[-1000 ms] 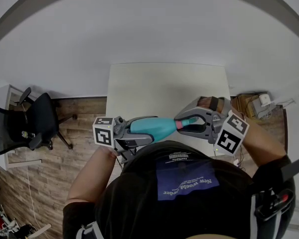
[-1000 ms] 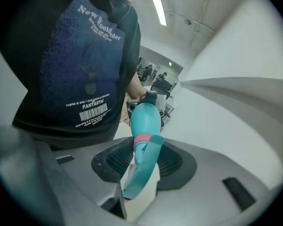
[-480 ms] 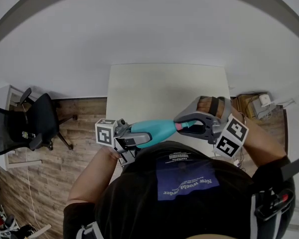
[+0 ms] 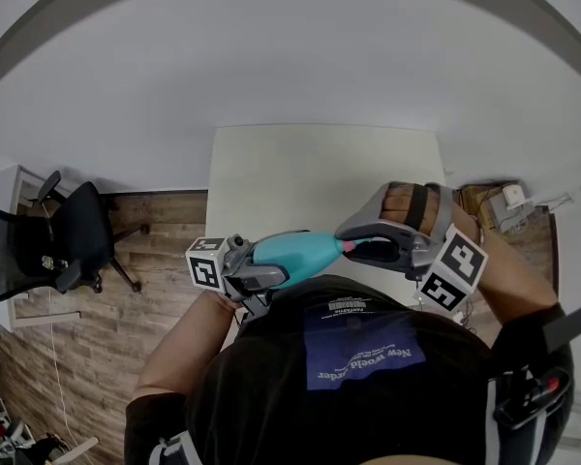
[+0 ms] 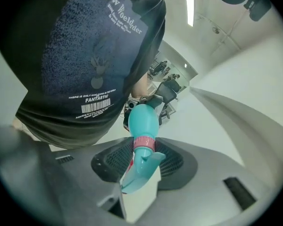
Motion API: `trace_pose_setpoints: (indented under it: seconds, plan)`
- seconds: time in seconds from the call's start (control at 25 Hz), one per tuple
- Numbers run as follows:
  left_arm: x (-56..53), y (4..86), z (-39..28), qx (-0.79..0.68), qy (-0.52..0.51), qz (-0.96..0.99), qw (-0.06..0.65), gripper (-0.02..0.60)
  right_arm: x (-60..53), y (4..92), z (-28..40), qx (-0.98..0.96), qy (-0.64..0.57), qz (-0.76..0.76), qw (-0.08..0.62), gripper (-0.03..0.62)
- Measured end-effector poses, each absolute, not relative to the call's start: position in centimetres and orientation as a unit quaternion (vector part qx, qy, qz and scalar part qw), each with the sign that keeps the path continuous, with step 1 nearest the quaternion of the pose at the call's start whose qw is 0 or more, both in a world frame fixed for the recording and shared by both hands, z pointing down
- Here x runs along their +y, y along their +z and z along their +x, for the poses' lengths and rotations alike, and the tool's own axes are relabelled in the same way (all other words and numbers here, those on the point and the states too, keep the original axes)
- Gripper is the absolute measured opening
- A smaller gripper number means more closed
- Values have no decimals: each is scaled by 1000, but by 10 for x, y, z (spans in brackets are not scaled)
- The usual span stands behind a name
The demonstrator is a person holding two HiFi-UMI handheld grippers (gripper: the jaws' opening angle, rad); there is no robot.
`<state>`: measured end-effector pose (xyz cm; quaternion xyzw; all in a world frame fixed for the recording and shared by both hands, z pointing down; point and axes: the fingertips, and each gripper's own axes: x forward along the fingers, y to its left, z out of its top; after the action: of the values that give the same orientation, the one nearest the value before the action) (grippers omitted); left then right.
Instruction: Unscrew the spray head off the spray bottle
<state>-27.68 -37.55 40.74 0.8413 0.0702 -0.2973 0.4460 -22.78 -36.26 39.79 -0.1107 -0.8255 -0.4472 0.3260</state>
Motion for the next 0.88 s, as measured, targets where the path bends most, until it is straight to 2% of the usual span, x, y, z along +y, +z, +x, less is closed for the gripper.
trace_pose_setpoints:
  seconds: [0.88]
  plan:
    - [-376, 401, -292, 71, -322, 844, 424, 515, -382, 384, -216, -844, -426, -60, 322, 129]
